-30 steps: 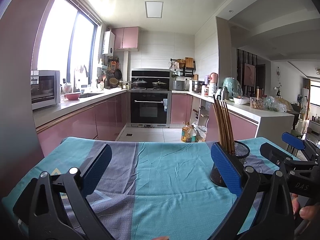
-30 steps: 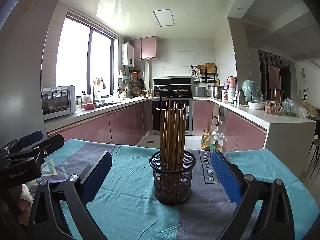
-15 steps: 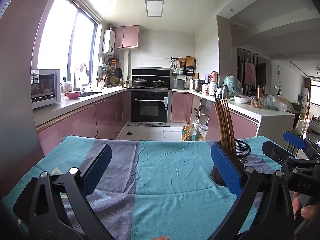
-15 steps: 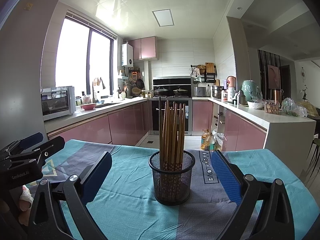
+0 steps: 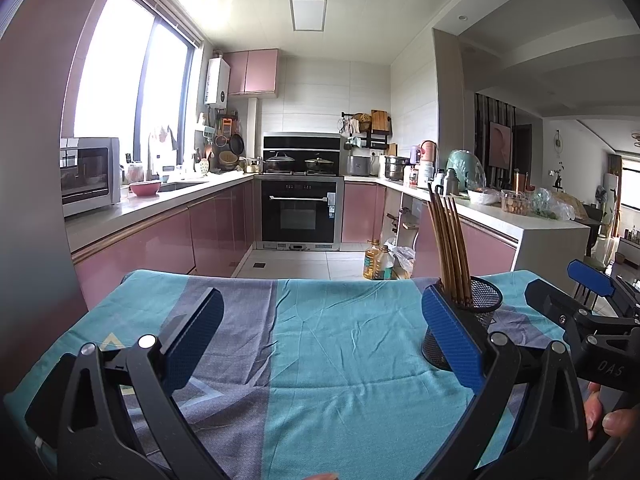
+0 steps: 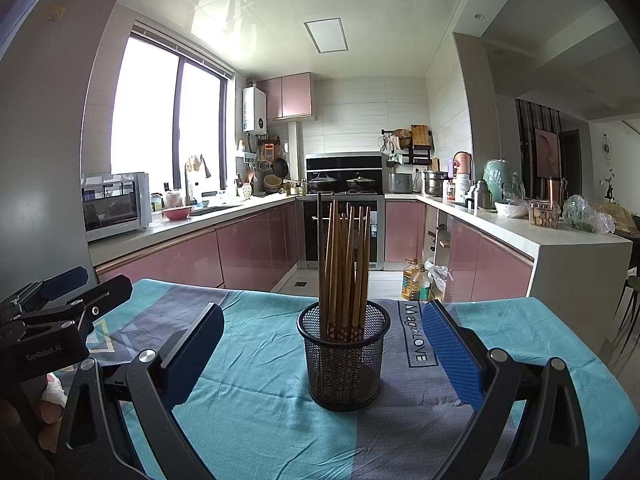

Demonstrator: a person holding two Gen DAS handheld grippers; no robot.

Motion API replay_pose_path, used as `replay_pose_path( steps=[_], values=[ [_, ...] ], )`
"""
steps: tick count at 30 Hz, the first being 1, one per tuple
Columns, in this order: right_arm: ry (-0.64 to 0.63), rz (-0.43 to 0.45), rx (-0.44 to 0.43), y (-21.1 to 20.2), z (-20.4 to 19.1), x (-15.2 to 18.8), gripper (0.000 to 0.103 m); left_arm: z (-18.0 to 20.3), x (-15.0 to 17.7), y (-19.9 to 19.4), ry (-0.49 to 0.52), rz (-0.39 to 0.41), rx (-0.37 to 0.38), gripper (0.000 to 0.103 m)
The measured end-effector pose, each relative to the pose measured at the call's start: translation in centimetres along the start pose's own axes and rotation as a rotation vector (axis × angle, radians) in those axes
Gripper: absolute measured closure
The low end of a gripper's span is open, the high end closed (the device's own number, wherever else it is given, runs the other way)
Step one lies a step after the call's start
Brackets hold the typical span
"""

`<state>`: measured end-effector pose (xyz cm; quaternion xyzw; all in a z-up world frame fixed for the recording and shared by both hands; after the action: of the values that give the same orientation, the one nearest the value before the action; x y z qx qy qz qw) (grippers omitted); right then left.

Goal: Organize utensils

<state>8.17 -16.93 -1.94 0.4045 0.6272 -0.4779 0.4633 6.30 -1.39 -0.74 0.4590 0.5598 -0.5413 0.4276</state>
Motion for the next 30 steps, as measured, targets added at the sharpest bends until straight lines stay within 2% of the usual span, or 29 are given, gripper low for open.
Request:
replay_pose_path(
  steps=[19, 30],
  values=[
    [0.001, 0.0, 0.001, 0.01, 0.03, -0.07, 0.007, -0.24, 0.71, 0.06, -0.014, -0.017, 0.001, 0.006],
    [0.002, -0.001, -0.002, 0.03, -0.01, -0.02, 0.007, 0.01, 0.55, -0.2, 0.012, -0.007, 0.002, 0.006]
  ],
)
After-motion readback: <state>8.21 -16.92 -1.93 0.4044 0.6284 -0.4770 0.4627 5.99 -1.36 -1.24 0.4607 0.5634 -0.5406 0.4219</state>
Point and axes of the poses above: each gripper's, at about its wrist camera, not at the fingertips, and y roughly the way its jaws point, z to its right, x to its underside, the point moved 10 cm from there along y, roughly the way its jaws point, and after that the axes turned 5 degrees about y, right-handed, at the moved point
